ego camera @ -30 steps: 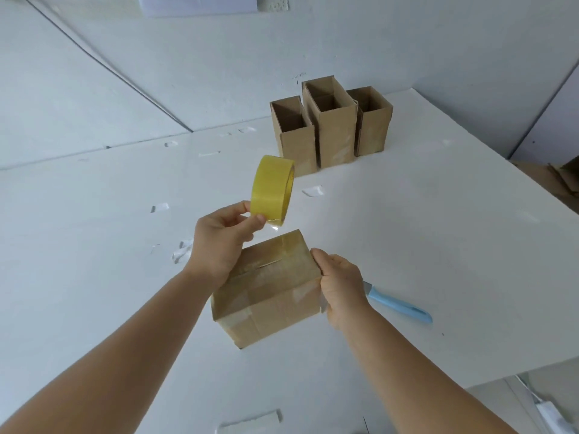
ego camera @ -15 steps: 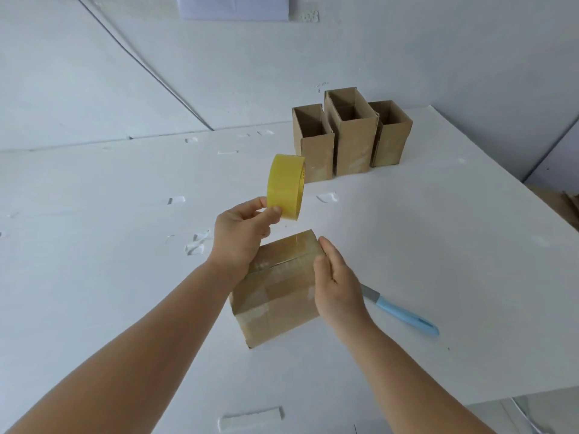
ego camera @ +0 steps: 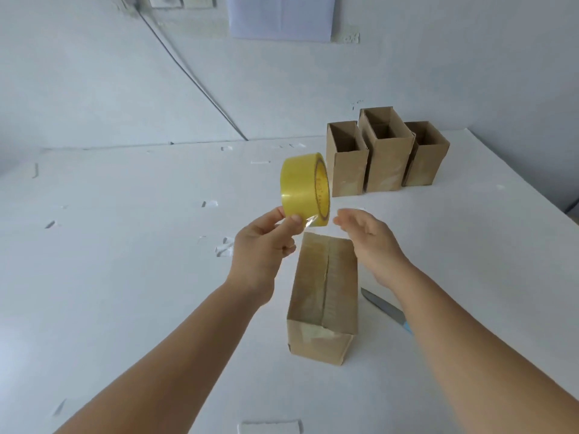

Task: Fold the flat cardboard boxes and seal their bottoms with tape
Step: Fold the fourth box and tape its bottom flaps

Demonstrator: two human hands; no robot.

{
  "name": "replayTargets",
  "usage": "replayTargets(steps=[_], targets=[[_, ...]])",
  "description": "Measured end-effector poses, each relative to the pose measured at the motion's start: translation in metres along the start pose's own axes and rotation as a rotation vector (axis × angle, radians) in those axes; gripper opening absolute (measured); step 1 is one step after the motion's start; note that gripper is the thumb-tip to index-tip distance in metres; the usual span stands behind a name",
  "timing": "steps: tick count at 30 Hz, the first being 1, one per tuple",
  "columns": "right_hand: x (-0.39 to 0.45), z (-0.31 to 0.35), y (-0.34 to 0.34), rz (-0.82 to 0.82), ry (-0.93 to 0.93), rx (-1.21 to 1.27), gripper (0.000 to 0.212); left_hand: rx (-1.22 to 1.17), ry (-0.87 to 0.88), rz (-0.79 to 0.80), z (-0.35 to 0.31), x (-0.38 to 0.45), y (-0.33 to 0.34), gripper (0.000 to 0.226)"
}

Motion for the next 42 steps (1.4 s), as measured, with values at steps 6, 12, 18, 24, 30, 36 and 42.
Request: replayTargets(steps=[6,12,18,24,30,36,42], targets=[[0.009,0.035,-0.002,0.052,-0.035,0.542,0.059,0.183,-0.055,0.316,-0.010,0.011,0.021,0.012],[-0.001,0.041,-0.028,0.031,-0.061,0.704,0.078,0.662,-0.194,0.374,-0.003,0.028,0.022,0.016],[-0.013,0.056,-0.032,0.057,-0.181,0.639,0.074,0.842,-0.222,0.436,-0.003,0.036,0.034,0.015],[-0.018,0.064,-0.041,0.050,-0.214,0.620,0.071,0.695,-0.259,0.479,-0.001,0.035,0.040,0.002],[-0.020,0.067,-0.048,-0.017,-0.219,0.649,0.063,0.298,-0.434,0.371,0.008,0.033,0.028,0.008],[-0.023,0.067,-0.051,-0.100,-0.138,0.550,0.030,0.180,-0.391,0.280,0.011,0.033,0.025,0.004],[-0.026,0.068,-0.053,-0.108,-0.173,0.368,0.014,0.535,-0.167,0.159,-0.004,0.044,0.018,0.014]])
Point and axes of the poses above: each hand's wrist, its own x-axis towards the middle knuckle, its own y-axis out of the palm, z = x × y, the point moved 8 cm from there along x, towards the middle knuckle, and after that the axes turned 7 degrees about -y, right-handed, at the moved point
